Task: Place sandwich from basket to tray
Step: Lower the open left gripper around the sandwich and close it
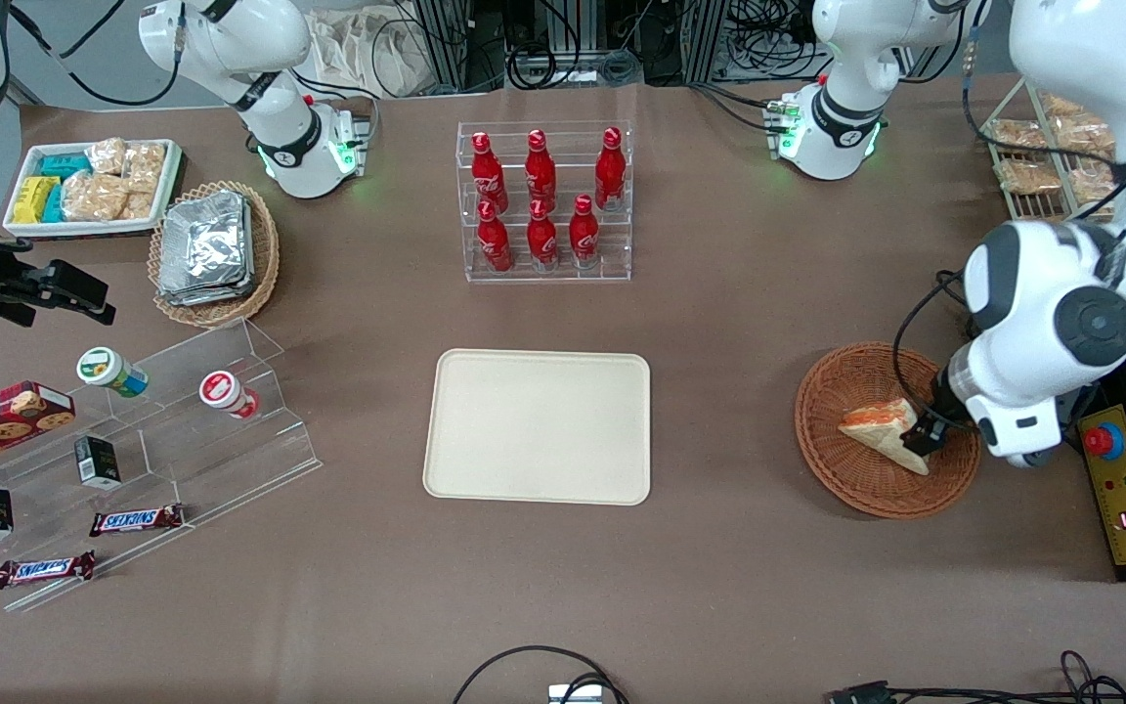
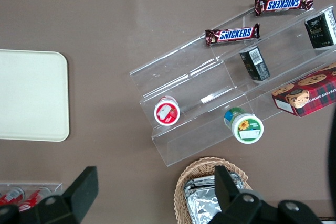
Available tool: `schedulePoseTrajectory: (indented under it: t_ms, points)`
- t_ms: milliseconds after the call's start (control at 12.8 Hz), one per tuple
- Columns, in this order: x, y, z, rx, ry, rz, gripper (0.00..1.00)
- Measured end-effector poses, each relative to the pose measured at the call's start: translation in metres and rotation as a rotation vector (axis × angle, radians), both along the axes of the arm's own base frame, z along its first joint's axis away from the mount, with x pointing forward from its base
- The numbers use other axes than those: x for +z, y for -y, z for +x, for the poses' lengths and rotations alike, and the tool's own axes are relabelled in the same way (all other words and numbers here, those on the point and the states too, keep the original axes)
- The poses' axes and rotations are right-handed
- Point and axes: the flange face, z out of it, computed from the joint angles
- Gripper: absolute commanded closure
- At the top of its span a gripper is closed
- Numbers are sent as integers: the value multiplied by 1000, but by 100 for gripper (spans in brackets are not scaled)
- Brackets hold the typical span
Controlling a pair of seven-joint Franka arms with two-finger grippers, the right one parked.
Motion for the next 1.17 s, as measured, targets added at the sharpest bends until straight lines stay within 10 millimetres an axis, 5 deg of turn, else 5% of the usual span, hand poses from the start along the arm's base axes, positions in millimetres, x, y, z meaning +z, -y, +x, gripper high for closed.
schedulePoseTrajectory:
  t_ms: [235, 548, 1174]
  points:
    - [-38, 2, 5, 68, 30, -9, 0]
    - [-59, 1, -6, 87, 31, -12, 0]
    - [-32, 0, -6, 123, 49, -7, 0]
